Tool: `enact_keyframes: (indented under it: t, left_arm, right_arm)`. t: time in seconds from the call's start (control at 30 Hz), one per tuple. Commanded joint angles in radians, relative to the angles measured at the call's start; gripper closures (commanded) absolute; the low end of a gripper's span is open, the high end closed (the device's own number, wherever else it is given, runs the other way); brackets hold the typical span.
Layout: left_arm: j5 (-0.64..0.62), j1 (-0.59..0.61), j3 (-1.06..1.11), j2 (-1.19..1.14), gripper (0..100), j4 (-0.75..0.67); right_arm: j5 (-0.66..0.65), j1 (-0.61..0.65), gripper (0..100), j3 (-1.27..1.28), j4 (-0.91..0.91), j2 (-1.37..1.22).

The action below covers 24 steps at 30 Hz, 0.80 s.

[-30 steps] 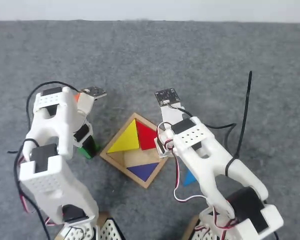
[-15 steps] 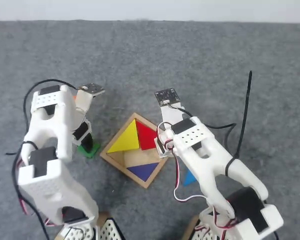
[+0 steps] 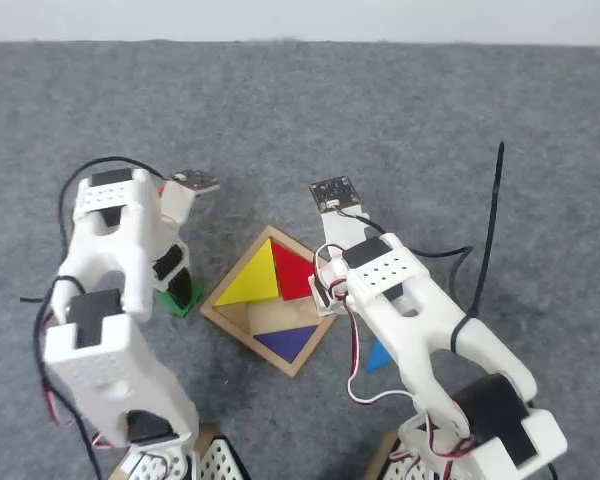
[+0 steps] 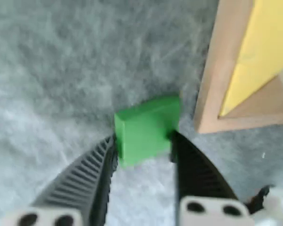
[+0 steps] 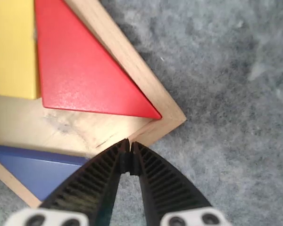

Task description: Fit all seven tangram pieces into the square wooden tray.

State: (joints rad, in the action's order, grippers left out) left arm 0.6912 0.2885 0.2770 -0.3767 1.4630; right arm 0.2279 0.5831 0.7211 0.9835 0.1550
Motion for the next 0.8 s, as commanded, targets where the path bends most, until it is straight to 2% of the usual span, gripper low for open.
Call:
enact_keyframes:
  t: [0.0, 0.27, 0.43, 0.6, 0.77]
  left_arm:
    - [-0.026, -0.046, 0.036, -0.028, 78, -0.006]
    - [-0.029, -0.049, 0.068, -0.026, 87, -0.005]
    - [-0.025, -0.049, 0.077, -0.026, 77, -0.003]
    - [-0.029, -0.049, 0.077, -0.026, 91, -0.005]
    - [-0.029, -0.040, 0.081, -0.025, 92, -0.003]
  right_arm:
    - [0.008, 0.001, 97.2, -0.005, -0.002, 0.058]
    - [0.008, 0.001, 97.2, -0.005, -0.002, 0.061]
    - [0.008, 0.001, 97.2, -0.005, -0.002, 0.061]
    - [0.008, 0.001, 97.2, -0.005, -0.001, 0.061]
    - [0.008, 0.001, 97.2, -0.005, -0.001, 0.061]
